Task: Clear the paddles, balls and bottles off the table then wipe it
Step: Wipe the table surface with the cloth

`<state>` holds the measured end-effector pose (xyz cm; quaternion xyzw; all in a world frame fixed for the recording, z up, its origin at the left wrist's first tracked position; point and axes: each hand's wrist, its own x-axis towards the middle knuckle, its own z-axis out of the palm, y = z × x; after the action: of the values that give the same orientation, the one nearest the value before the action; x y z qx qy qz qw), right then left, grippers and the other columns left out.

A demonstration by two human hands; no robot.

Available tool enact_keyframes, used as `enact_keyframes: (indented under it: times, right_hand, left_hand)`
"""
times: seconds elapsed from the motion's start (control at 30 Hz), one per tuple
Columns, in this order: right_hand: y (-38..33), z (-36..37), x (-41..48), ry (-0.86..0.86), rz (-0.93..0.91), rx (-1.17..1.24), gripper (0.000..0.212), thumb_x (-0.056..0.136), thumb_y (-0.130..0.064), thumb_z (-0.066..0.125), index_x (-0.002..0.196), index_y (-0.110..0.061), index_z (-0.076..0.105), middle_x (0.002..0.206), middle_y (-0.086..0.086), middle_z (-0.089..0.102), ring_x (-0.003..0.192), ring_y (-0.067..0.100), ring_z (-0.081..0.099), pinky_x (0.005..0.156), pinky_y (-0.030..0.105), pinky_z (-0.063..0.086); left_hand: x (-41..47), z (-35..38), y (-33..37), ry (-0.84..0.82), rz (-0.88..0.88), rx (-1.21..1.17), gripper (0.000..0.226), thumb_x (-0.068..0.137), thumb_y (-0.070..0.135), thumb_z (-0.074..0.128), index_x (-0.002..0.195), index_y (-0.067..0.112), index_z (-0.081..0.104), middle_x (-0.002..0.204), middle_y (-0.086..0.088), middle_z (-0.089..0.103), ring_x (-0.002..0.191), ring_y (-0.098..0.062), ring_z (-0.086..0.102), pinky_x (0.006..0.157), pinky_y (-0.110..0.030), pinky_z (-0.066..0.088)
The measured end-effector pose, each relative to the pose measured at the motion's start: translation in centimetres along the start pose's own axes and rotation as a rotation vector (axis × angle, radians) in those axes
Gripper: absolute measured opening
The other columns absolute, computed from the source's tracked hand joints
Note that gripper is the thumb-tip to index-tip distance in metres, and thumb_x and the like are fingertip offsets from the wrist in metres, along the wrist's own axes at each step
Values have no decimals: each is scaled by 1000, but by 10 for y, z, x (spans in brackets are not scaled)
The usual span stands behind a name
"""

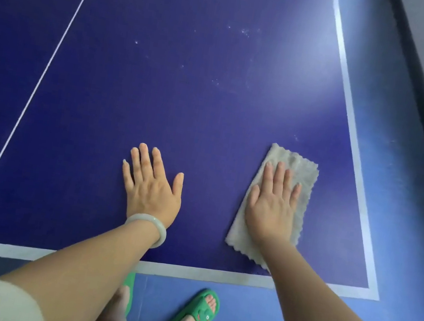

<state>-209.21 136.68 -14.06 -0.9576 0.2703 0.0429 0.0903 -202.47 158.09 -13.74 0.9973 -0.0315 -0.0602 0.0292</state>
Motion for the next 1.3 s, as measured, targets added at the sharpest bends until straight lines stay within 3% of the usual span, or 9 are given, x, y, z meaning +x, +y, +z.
enact_keyframes:
  times: [0.13,0.3,0.43,0.57,0.73,0.83,0.97,1.1,1.3]
  right_hand:
    - [-45,4,-22,-55,-424,21,60,101,-41,19,159,-23,15,166,-1,6,153,18,-4,123,48,-1]
    - [37,-5,-58,-100,-780,-51,60,100,-37,35,157,-26,21,165,-3,12,153,19,4,123,48,8]
    - [87,-16,-10,-54,-543,-86,59,100,-36,26,158,-25,18,165,-2,13,153,19,6,121,52,16]
    - [25,-3,16,35,-83,-2,66,96,-41,12,159,-23,11,166,0,5,153,20,1,123,46,-4]
    - [-10,3,-38,-70,-624,-13,58,103,-38,25,158,-24,18,166,-2,9,153,19,1,124,47,2]
    - [52,-6,-41,-47,-700,-34,58,101,-36,32,157,-25,24,165,-3,15,153,17,7,124,46,9]
    - [108,-19,3,-2,-287,-43,61,98,-39,20,158,-26,19,165,-3,12,153,18,8,124,46,6]
    - [52,-10,29,39,74,32,68,94,-41,9,159,-22,8,166,3,4,153,22,0,123,49,-2]
    - [21,-1,-38,-52,-571,-36,58,103,-38,23,159,-24,14,166,-2,6,153,18,-2,124,48,4]
  left_hand:
    - [0,1,0,12,-3,-12,79,98,57,24,156,5,13,163,-18,9,152,-32,2,122,-51,5]
    - [0,2,2,26,-11,19,75,99,53,23,156,5,14,163,-18,9,152,-33,4,122,-52,6]
    - [-1,1,3,21,-10,37,72,100,50,20,156,6,12,163,-17,7,152,-32,3,122,-52,7]
    - [0,2,3,18,-17,56,71,100,49,21,156,6,12,163,-17,7,152,-32,3,122,-51,6]
    - [1,1,3,11,-24,51,72,99,51,20,156,7,11,164,-16,6,152,-30,1,123,-50,4]
    - [1,1,3,18,-26,50,73,99,52,20,156,7,12,164,-16,6,152,-31,2,123,-49,4]
    - [1,1,3,21,-22,53,74,99,53,20,156,7,12,164,-16,7,152,-31,3,123,-49,4]
    - [0,0,3,23,-30,44,74,99,52,23,156,7,12,164,-16,8,152,-31,3,123,-49,4]
    - [0,-1,3,13,-35,53,73,100,53,22,156,8,12,164,-14,7,152,-30,2,123,-49,5]
